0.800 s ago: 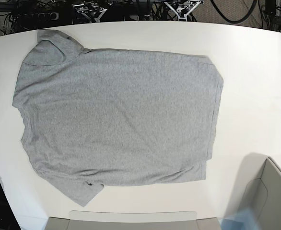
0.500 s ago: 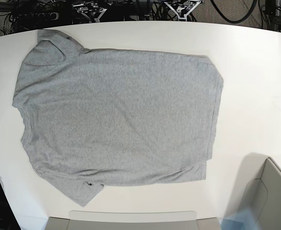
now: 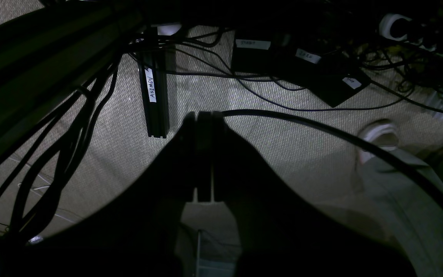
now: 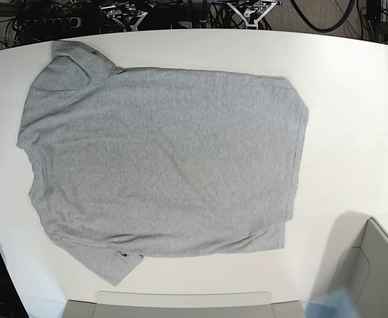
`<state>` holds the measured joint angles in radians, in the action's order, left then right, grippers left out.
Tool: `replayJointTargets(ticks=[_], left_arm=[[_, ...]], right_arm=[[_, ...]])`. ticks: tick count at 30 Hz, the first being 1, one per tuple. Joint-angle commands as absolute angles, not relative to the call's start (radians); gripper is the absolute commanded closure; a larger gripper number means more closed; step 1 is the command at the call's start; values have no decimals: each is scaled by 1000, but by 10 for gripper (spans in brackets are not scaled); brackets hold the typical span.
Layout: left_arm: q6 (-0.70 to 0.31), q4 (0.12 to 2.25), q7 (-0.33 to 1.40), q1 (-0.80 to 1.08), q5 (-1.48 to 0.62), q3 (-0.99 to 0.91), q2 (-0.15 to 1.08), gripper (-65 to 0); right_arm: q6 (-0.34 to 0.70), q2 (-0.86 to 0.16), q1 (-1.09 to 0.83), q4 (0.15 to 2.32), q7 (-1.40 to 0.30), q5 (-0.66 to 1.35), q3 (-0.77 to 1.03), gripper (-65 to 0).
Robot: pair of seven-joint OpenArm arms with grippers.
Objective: Fold the T-shirt properly
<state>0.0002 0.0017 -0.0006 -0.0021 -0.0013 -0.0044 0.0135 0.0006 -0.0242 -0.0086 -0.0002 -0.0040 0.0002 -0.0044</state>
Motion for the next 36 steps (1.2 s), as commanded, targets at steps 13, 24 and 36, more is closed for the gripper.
replayJointTargets(ticks=[13,24,36], left_arm=[[8,1,-5,2,-2,-4,10,-4],[8,1,-5,12,-2,-4,10,-4],[10,8,-15,39,-5,-7,22,-4]], right_arm=[[7,-30,-8,1,-2,1,-7,0],[7,-64,-8,0,-2,2,-7,0],[7,-84,-50,7,35,7,1,0]])
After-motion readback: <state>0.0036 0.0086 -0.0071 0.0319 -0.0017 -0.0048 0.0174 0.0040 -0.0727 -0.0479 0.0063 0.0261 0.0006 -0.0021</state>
